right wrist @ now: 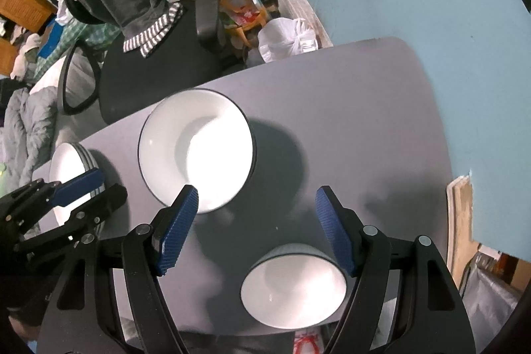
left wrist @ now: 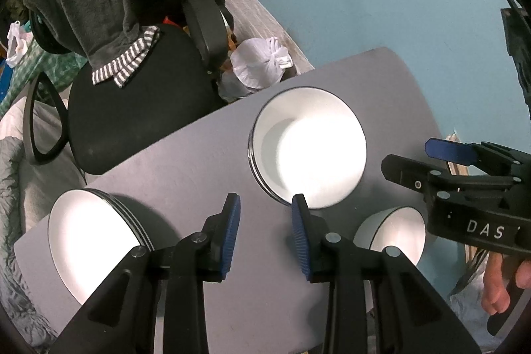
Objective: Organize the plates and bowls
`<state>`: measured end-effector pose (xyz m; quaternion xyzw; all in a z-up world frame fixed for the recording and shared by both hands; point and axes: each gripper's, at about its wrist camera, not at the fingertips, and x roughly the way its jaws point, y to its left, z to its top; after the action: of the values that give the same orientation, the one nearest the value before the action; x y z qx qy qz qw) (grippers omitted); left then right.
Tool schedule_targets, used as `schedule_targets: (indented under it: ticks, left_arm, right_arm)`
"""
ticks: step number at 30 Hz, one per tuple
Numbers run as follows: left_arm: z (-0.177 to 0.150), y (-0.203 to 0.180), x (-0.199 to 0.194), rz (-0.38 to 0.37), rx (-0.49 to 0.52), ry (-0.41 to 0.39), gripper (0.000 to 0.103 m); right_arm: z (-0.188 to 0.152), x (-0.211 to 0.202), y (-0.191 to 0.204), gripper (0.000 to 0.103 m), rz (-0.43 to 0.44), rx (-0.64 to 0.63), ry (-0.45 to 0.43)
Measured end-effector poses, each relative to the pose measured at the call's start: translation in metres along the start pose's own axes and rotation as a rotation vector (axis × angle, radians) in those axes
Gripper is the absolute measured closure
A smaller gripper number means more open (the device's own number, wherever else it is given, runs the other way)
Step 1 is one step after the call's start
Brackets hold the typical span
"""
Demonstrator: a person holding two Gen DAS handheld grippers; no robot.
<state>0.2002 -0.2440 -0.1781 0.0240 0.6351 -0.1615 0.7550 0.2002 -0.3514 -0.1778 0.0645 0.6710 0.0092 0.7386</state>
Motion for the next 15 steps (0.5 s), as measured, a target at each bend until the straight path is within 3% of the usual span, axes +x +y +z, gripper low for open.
schedule_targets:
  ticks: [15]
  left_arm:
    - [-0.029, -0.031, -0.007, -0.027, 0.060, 0.018, 0.067]
  right_arm:
    - [-0.037, -0.015, -0.017, 0.030, 0.014, 0.089, -0.018]
